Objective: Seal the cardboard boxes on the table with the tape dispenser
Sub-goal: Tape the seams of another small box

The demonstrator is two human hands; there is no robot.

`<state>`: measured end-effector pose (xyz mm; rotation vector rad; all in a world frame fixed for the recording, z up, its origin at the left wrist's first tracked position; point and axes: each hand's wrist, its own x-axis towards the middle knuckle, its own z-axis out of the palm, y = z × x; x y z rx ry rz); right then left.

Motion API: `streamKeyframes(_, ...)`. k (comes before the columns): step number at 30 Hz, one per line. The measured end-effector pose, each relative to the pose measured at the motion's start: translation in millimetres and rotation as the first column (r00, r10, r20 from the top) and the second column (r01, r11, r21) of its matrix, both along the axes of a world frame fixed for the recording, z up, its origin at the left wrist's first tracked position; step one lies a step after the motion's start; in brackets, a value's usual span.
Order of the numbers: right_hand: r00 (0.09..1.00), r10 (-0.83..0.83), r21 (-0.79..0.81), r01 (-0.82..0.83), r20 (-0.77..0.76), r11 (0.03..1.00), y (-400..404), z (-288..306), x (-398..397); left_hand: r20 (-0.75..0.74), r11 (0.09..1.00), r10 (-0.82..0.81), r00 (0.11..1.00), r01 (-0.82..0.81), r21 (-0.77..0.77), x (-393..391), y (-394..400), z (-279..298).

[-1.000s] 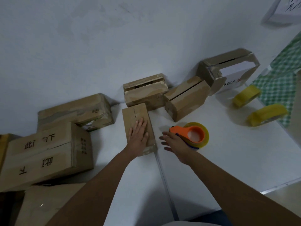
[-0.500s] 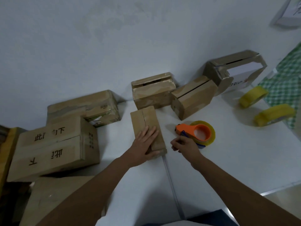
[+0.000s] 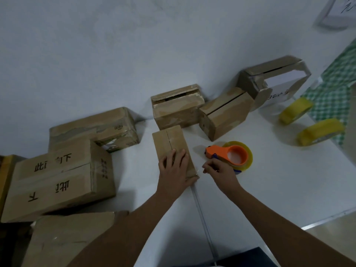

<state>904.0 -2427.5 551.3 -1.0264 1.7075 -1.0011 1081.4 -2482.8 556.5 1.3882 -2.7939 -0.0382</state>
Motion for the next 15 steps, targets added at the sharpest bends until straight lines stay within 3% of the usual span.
streamKeyframes(10, 0.956, 0.098, -0.188, -0.154, -0.278, 0.970, -11.4, -23.1, 10.1, -0.051, 0.996, -0.054, 0.997, 0.050, -0.074, 11.2, -4.5, -17.7)
streamKeyframes(15, 0.934, 0.140, -0.180, -0.208, -0.329, 0.962, -22.4, -34.0, 22.3, -0.012, 0.992, -0.077, 0.997, 0.076, -0.099, 12.0, -5.6, -22.9)
